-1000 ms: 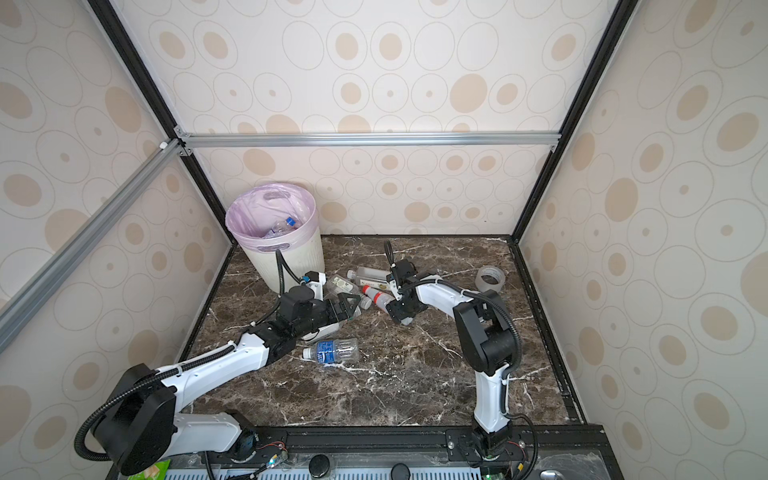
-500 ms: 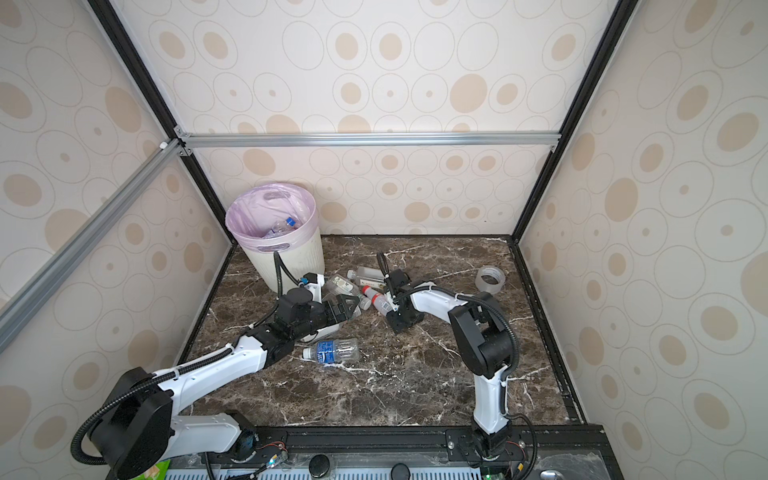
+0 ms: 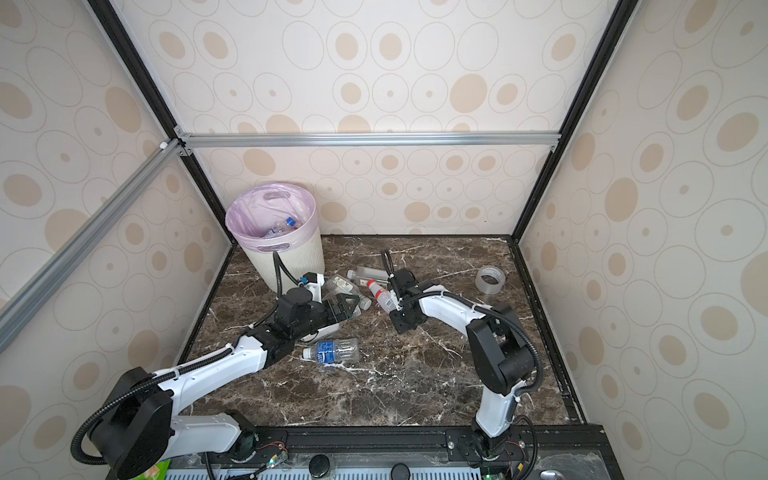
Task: Throw the plastic bottles in the bin
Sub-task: 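Lift the red-banded bottle upright with the right gripper toward the left gripper, then close the left gripper on the red cap above the right gripper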
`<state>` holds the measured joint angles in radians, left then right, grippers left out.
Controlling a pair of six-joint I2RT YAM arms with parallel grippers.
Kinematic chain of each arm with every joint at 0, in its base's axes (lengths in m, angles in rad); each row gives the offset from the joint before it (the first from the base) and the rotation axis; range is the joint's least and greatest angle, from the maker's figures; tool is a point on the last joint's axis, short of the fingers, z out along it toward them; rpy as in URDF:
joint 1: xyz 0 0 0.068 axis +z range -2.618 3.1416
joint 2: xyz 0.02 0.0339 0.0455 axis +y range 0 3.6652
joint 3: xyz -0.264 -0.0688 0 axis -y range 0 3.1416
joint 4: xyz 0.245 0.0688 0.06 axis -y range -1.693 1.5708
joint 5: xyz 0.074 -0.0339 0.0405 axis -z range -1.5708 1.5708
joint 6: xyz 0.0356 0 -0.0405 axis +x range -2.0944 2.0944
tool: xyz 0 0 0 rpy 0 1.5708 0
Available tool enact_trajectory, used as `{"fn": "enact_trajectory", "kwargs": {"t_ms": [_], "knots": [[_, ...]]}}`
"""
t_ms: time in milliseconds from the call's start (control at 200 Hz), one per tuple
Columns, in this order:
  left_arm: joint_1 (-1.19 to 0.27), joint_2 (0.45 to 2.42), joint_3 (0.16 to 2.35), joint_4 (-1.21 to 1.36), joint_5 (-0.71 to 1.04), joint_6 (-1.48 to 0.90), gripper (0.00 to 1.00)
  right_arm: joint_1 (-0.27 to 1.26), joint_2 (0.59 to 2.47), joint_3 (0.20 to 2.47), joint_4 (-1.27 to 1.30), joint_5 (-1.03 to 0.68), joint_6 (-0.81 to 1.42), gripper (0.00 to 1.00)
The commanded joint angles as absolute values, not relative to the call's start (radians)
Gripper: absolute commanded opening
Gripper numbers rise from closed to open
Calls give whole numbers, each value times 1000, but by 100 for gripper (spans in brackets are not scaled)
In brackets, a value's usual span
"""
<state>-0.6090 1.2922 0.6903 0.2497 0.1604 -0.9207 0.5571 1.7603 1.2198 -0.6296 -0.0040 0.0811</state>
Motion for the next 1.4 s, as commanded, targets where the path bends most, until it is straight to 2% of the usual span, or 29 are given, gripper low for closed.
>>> {"fn": "enact_trajectory", "kwargs": {"t_ms": [0,455,975,1135,1395], "knots": [[-618,1316,734,275,170,-938,99,564,1707,1225,-661,-19,96,52],[-561,1481,911,380,212,-971,99,587,1557,1265,-669,-72,122,51],[-507,1584,1054,425,214,-999,91,652,1494,1220,-535,-144,160,50],[-492,1602,1056,450,216,-1016,83,655,1483,1196,-485,-181,179,50],[-489,1605,1052,462,213,-1015,58,657,1480,1178,-448,-183,185,50]]}}
